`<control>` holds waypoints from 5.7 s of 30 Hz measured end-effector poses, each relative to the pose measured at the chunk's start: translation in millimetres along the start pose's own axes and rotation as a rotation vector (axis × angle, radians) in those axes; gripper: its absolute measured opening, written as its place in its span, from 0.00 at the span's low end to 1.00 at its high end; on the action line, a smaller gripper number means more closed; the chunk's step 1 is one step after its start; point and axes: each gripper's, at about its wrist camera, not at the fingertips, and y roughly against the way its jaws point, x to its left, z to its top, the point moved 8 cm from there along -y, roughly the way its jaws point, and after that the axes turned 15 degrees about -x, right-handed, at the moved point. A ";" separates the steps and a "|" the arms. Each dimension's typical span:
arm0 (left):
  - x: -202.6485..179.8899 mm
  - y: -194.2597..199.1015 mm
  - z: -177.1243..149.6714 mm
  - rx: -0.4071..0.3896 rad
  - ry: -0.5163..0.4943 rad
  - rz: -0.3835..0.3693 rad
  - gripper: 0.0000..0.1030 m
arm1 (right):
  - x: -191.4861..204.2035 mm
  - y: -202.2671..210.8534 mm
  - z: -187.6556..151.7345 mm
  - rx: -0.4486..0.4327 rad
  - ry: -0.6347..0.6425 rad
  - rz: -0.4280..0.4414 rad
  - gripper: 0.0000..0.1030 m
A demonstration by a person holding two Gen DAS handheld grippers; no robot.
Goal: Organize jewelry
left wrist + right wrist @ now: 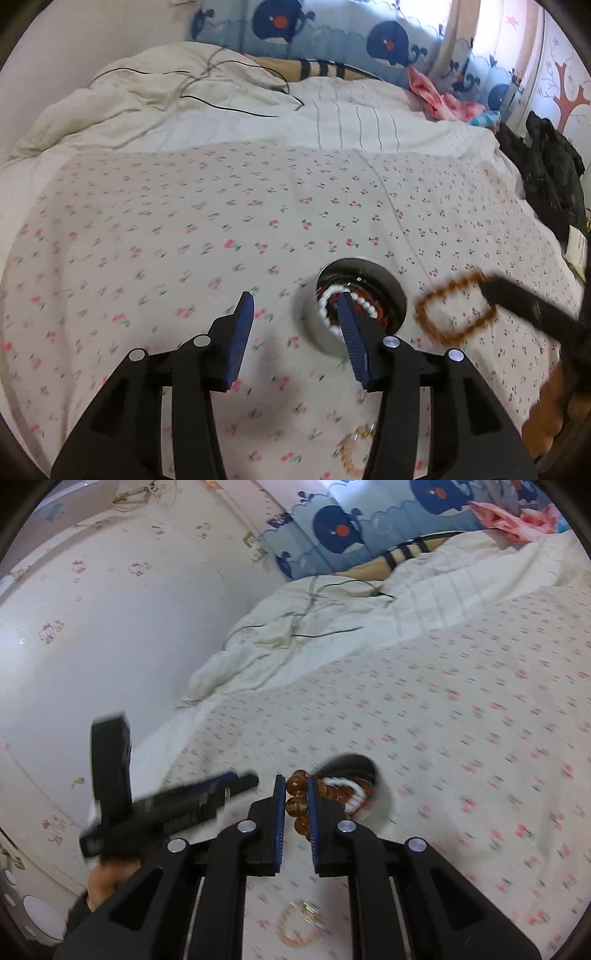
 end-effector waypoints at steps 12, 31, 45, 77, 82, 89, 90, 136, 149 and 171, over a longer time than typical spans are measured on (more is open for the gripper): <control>-4.0 2.0 -22.0 0.063 -0.072 -0.011 0.53 | -49.4 -37.4 -14.4 0.063 0.124 -0.278 0.40; -50.7 7.3 -147.1 0.241 -0.327 -0.004 0.56 | -70.6 93.0 -110.7 0.288 0.428 -0.435 0.50; -57.6 11.1 -148.6 0.204 -0.398 0.027 0.62 | -73.0 73.2 -132.8 0.330 0.771 -0.602 0.63; 1.9 -3.7 -124.1 0.149 -0.246 0.199 0.80 | -69.1 44.2 -71.2 0.131 0.590 -0.575 0.85; -6.0 -11.2 -138.1 0.228 -0.129 0.065 0.80 | -41.7 43.9 -84.5 0.185 0.448 -0.307 0.85; -17.8 -10.0 -142.3 0.214 -0.119 0.015 0.67 | -53.5 27.2 -121.1 0.327 0.424 -0.324 0.73; -19.3 -9.5 -141.0 0.209 -0.119 0.008 0.59 | -58.0 27.8 -124.6 0.340 0.415 -0.332 0.60; -22.9 0.3 -120.8 0.156 -0.152 -0.054 0.07 | -62.3 31.6 -111.1 0.256 0.521 -0.423 0.03; 3.2 -16.0 -130.8 0.226 -0.067 0.000 0.14 | -80.9 27.1 -118.7 0.314 0.493 -0.468 0.03; 8.4 -16.4 -125.3 0.223 -0.035 -0.022 0.08 | -79.9 21.0 -123.1 0.331 0.480 -0.472 0.04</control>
